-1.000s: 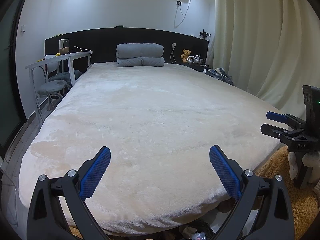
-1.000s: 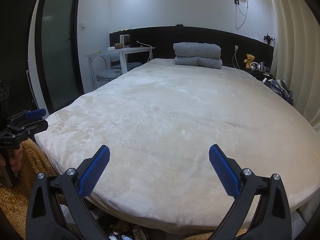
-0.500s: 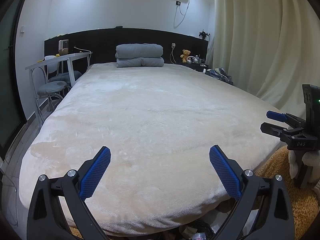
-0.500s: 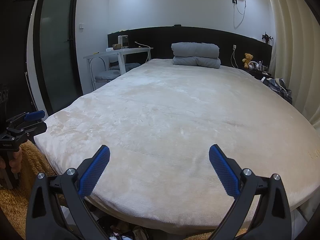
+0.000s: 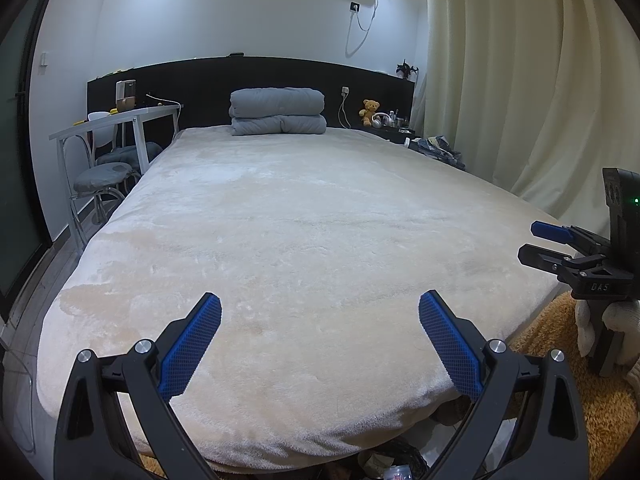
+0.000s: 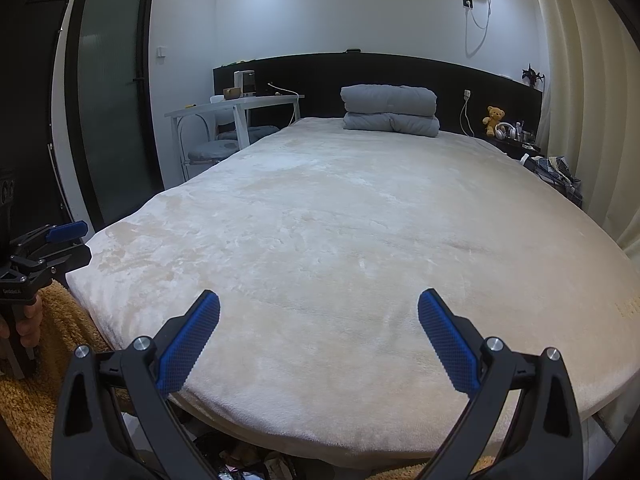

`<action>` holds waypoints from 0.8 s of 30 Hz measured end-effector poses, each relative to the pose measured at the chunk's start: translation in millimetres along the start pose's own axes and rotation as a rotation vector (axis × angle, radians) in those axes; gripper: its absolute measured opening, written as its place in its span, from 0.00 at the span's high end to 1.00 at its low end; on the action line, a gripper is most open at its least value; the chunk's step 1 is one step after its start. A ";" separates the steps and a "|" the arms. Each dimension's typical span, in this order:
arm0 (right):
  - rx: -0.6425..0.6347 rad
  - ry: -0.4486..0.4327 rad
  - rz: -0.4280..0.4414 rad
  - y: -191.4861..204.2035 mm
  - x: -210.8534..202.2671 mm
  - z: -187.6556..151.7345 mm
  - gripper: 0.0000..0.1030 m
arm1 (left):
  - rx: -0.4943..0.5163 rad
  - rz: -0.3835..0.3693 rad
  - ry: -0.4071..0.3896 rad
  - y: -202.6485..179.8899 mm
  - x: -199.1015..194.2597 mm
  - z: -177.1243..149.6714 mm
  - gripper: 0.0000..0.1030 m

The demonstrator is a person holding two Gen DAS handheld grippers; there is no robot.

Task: Collect trash

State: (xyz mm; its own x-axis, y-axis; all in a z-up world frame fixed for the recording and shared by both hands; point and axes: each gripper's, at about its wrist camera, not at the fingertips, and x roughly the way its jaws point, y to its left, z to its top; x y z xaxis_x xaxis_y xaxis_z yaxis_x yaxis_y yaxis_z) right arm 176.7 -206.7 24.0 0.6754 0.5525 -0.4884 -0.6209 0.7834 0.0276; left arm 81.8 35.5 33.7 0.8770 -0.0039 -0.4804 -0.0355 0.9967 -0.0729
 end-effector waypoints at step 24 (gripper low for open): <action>0.000 0.004 0.000 -1.0 1.0 0.7 0.05 | 0.003 -0.001 -0.002 -2.7 1.6 -1.4 0.06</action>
State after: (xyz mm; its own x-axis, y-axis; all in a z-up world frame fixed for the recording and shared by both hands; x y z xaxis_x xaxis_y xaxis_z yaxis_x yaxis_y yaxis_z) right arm 178.2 -206.7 24.1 0.6739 0.5516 -0.4915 -0.6209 0.7834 0.0278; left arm 82.6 32.7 31.9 0.8781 -0.0052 -0.4785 -0.0328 0.9969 -0.0710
